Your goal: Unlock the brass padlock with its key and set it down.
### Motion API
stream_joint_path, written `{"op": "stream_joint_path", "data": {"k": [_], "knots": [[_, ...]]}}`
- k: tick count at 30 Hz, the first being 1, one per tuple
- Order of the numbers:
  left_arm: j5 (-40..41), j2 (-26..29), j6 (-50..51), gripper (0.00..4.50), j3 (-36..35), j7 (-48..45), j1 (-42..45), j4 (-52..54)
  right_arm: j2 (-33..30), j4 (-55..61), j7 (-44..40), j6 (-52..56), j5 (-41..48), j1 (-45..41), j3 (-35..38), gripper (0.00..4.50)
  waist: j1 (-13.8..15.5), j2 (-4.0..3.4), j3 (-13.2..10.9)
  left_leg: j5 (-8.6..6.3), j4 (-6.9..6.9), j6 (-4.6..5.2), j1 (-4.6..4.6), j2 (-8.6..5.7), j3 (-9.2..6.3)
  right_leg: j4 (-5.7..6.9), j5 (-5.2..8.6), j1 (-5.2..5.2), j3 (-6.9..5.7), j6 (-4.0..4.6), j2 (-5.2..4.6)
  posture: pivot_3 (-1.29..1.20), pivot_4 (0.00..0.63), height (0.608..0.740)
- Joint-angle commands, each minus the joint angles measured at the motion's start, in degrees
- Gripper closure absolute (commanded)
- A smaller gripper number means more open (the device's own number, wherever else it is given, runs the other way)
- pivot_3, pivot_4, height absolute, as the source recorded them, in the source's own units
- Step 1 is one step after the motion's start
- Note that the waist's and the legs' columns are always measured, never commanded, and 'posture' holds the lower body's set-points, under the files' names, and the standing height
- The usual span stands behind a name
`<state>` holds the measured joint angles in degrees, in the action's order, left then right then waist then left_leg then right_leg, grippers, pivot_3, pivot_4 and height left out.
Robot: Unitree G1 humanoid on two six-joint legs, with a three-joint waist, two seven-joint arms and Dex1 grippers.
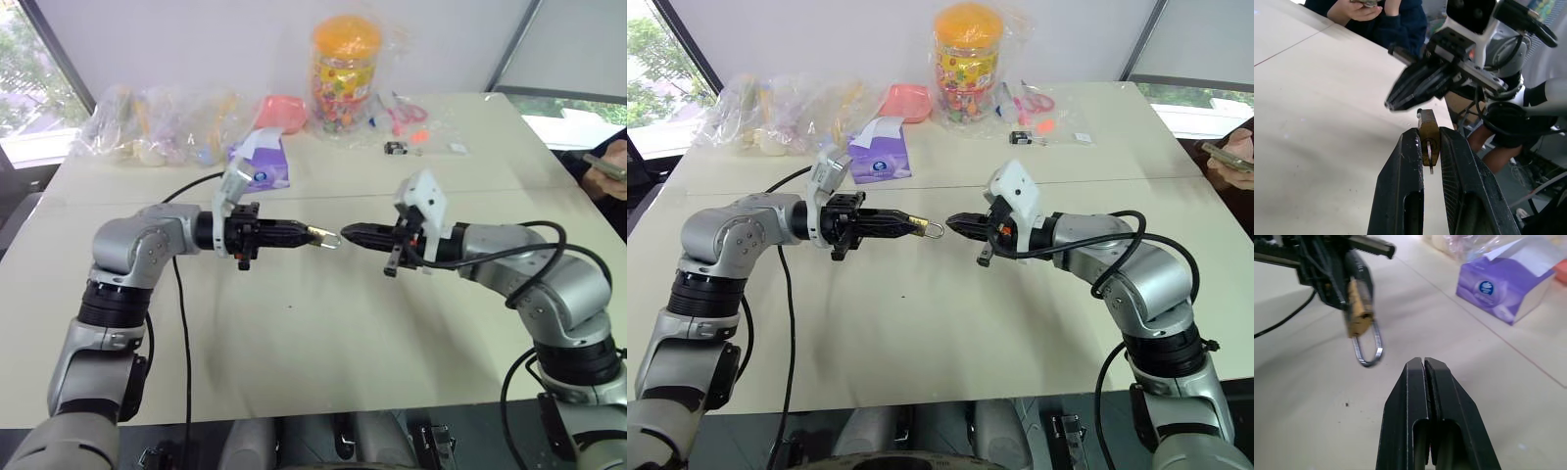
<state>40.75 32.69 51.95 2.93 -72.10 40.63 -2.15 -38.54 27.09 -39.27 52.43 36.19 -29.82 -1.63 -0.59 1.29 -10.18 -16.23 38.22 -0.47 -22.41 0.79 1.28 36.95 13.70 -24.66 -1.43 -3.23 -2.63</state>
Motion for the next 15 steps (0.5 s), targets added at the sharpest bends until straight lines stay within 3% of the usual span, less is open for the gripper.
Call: {"op": "stream_joint_path", "data": {"k": [1, 15], "knots": [[0.73, 0.34, -0.66, 4.5, -0.66, -0.43, -0.14, 1.16, -0.7, 3.72, 0.74, 0.63, 1.99, -1.44, 3.28, 4.46, -0.01, 0.0, 0.0, 0.0, 0.0, 0.0, 0.0, 0.0, 0.0, 0.0, 0.0, 0.0, 0.0, 0.0, 0.0, 0.0, 0.15, 0.737], [1.07, -1.54, -1.19, 4.5, -1.6, 1.28, 0.84, 0.2, 2.46, 9.14, 5.73, 4.64, 7.32, -1.25, 2.02, 4.46, -0.03, 0.0, -0.01, 0.0, -0.01, 0.0, -0.01, 0.02, -0.01, -0.01, 0.0, 0.0, 0.03, 0.0, -0.01, 0.0, 0.15, 0.737]]}}
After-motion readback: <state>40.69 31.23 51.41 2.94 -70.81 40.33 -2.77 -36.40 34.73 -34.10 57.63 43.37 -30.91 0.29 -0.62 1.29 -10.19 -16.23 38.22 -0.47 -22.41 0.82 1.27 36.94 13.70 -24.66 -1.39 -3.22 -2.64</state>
